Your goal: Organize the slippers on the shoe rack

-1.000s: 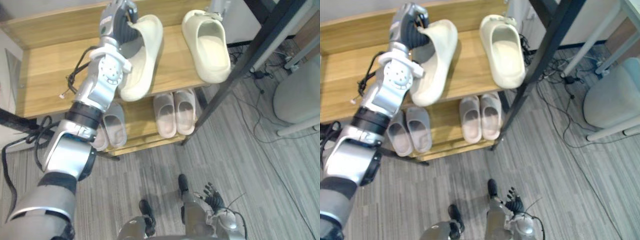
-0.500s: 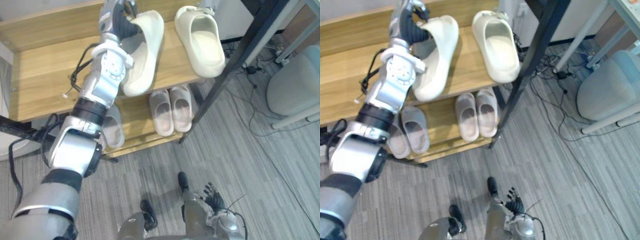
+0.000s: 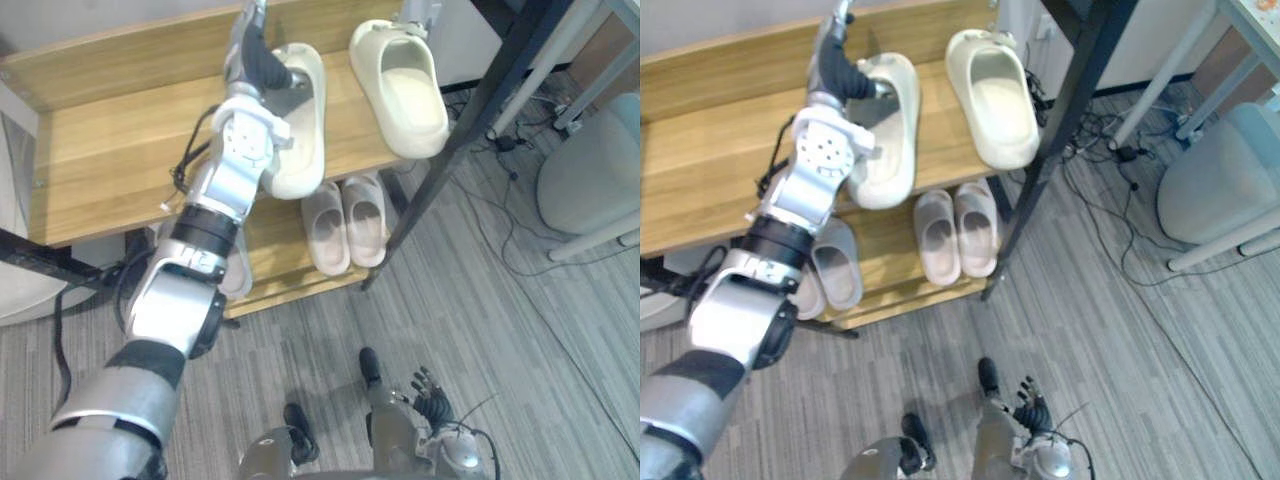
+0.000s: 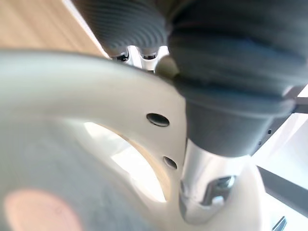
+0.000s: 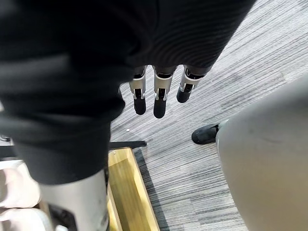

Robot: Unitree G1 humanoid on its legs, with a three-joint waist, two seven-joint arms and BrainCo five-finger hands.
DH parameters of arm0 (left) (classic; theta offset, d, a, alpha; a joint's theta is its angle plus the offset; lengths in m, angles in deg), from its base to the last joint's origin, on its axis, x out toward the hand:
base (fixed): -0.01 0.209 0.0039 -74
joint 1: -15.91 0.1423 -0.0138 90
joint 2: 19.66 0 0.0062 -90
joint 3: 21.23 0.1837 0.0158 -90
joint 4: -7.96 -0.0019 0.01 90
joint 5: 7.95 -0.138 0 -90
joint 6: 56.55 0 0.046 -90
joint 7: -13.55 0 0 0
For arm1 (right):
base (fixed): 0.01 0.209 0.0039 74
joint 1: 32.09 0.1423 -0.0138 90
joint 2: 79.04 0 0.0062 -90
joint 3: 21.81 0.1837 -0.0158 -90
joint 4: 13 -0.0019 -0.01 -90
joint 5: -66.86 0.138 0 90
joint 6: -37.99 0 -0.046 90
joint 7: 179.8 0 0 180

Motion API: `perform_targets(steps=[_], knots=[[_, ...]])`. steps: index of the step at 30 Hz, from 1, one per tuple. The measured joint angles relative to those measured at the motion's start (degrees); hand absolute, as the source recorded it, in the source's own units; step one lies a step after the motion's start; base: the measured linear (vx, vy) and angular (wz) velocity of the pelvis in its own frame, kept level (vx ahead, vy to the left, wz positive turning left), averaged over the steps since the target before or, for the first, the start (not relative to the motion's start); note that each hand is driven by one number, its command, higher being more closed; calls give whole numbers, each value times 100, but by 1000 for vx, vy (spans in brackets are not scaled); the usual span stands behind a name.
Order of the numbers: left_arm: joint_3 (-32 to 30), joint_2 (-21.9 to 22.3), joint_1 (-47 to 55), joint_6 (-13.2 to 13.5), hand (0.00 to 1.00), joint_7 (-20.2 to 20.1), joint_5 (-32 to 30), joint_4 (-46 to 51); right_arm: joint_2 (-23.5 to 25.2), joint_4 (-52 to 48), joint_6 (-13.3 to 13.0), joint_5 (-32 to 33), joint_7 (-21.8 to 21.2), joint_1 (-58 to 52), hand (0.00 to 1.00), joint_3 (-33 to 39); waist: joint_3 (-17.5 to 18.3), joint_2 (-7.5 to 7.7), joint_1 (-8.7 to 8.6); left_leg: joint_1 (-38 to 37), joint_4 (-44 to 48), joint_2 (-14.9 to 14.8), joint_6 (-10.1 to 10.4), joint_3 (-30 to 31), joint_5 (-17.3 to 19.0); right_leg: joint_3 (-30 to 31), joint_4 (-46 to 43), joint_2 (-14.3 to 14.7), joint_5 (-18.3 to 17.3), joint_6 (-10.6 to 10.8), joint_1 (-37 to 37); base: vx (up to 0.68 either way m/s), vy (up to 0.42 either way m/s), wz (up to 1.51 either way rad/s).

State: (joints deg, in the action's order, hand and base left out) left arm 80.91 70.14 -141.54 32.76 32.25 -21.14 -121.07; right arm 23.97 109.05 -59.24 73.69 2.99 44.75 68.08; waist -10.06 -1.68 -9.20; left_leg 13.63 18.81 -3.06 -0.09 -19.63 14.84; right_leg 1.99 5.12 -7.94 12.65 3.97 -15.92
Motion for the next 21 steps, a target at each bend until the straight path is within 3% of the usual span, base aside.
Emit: perform_targets(steps=[17, 21], knots=[[-220, 25, 416, 131, 0, 101, 827, 229, -146, 59, 35, 10, 2, -63, 0, -34, 118, -159, 47, -228, -685, 179, 96, 443, -525, -418, 0, -120, -70, 63, 194, -23, -18, 14], [-303, 24, 626, 166, 0, 136, 975, 595, -160, 88, 53, 8, 21, -63, 0, -32, 127, -168, 129, -351, -942, 196, 141, 461, -695, -458, -1, -109, -73, 63, 198, 6, -34, 4]])
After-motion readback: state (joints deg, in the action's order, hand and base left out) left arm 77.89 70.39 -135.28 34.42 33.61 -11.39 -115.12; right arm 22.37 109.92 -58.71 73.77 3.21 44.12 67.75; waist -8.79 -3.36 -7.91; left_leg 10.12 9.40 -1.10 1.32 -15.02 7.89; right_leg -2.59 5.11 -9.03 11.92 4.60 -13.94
